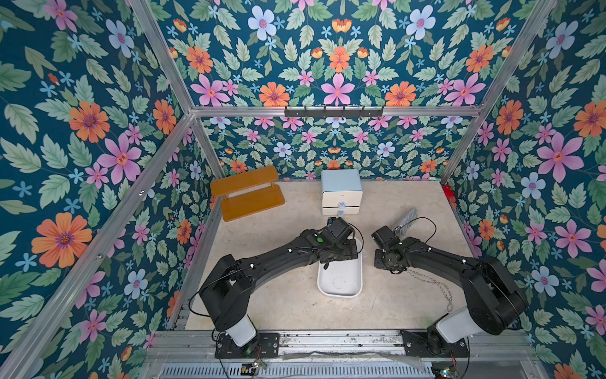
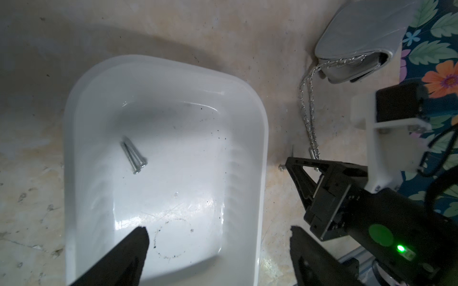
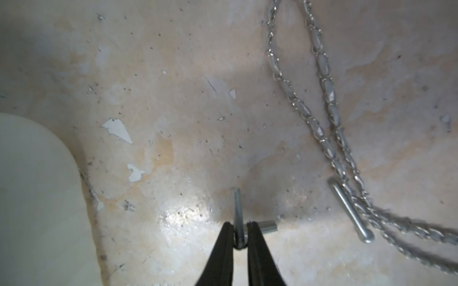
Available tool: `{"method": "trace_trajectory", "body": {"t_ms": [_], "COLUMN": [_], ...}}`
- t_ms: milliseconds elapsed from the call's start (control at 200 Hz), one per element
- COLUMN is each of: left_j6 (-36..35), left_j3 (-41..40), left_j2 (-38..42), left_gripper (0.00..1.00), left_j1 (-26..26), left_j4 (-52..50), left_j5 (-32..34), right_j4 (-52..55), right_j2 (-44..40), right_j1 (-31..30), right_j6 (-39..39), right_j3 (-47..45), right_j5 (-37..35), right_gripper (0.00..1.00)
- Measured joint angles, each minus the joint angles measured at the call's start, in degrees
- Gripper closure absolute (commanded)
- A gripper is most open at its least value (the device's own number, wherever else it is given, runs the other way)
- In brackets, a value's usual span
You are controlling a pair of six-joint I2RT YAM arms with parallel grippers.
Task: Take out the screws from the storage box
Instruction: Place the screw at the center of the board.
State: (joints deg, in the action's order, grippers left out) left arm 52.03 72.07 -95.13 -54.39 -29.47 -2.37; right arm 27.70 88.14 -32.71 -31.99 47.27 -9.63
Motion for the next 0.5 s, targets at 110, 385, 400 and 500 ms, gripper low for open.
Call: {"method": "trace_trajectory", "body": {"t_ms": [110, 385, 400, 500], "left_j6": [0.55, 4.81, 5.05, 6.75], "left_j3": [0.76, -1.20, -1.36, -1.57], "left_j2": [-2.73, -7.06, -7.23, -8.31], "left_gripper": [0.06, 0.16, 0.16, 0.17], "left_j1": [-0.11, -0.55, -0.55, -0.46], "left_j4": [-0.09, 1.77, 1.99, 3.04], "left_j5": [0.09, 1.70, 1.88, 2.84], "right_j4": [-0.61, -0.68, -0.68, -0.68], "right_j2": [0.61, -0.42, -0.63, -1.77], "right_j1": [0.15, 1.01, 1.01, 1.11], "right_j6": [0.00, 0.02, 0.04, 0.22], "right_j3": [0.15, -0.09, -0.09, -0.13], "right_j5": [0.00, -0.09, -0.11, -0.31], "right_gripper": [0.75, 0.70, 0.70, 0.70]}}
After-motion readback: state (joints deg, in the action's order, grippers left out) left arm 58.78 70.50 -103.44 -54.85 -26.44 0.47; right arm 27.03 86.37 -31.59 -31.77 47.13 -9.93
